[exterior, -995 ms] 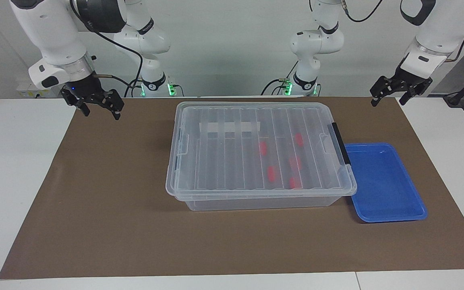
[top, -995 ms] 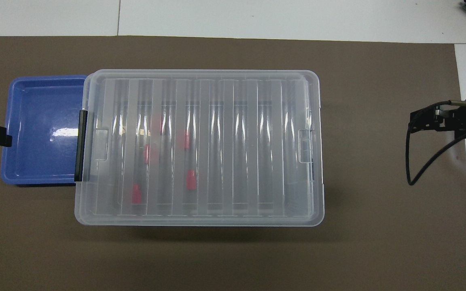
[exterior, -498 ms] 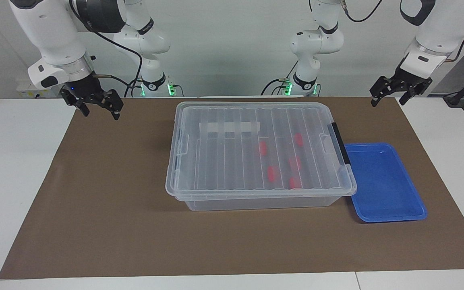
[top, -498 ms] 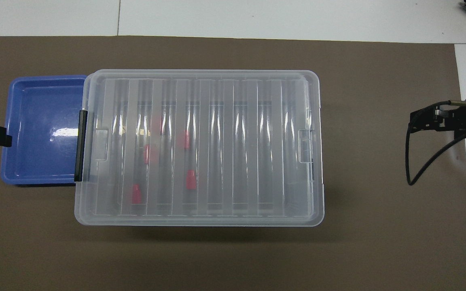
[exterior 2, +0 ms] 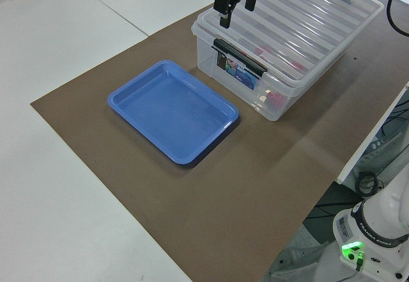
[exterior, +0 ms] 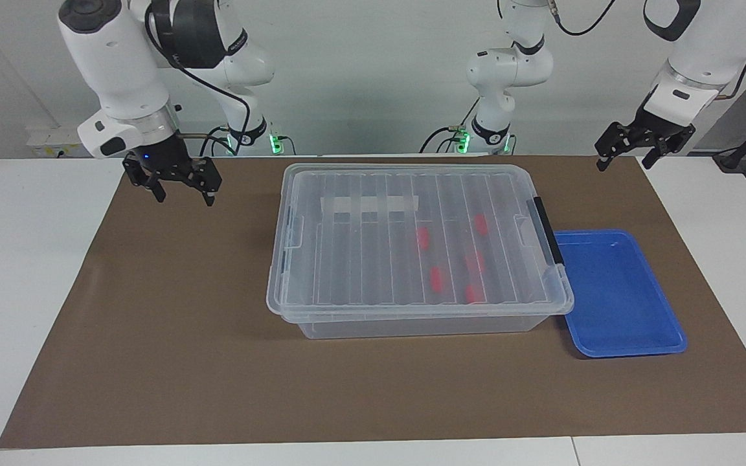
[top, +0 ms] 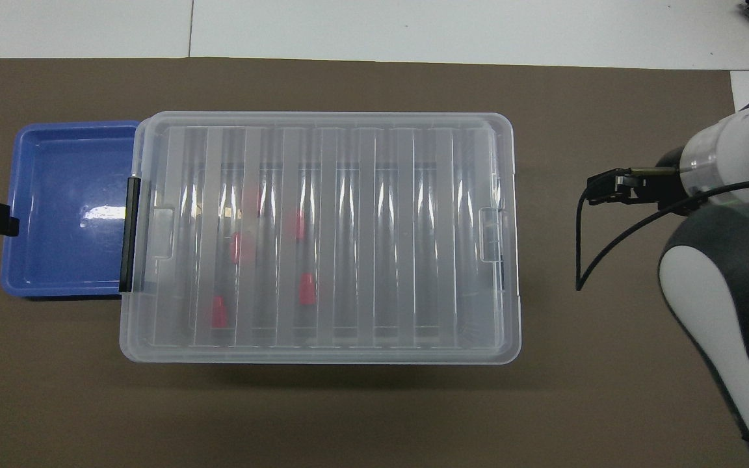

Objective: Place red block in blue tray from box
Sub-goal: 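Move the right gripper to the edge of the clear lid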

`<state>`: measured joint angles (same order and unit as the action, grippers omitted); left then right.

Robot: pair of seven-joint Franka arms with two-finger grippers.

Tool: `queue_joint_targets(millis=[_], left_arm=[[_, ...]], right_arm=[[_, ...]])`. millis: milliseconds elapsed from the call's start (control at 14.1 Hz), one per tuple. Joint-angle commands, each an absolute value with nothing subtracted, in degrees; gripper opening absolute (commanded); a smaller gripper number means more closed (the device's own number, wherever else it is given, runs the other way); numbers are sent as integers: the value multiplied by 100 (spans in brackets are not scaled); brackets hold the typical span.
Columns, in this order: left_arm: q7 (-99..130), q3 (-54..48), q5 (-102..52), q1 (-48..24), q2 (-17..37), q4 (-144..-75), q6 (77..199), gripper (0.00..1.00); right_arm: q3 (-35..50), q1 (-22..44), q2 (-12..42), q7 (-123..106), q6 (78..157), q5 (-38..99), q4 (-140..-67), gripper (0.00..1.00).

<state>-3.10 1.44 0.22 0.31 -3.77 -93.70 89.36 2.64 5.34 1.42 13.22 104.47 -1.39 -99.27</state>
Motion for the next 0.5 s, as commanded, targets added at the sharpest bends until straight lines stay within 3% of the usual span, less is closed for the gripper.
queue_joint_targets(millis=[0,427], left_arm=[[-316,149,-35,53,-536,-9571,9044,100],[-316,149,-35,53,-536,-9571,9044,100]], right_arm=[[281,772,62,1625,10967,-167,-10388,99],[290,1440,97,2548,11426,-167,-10880,99]])
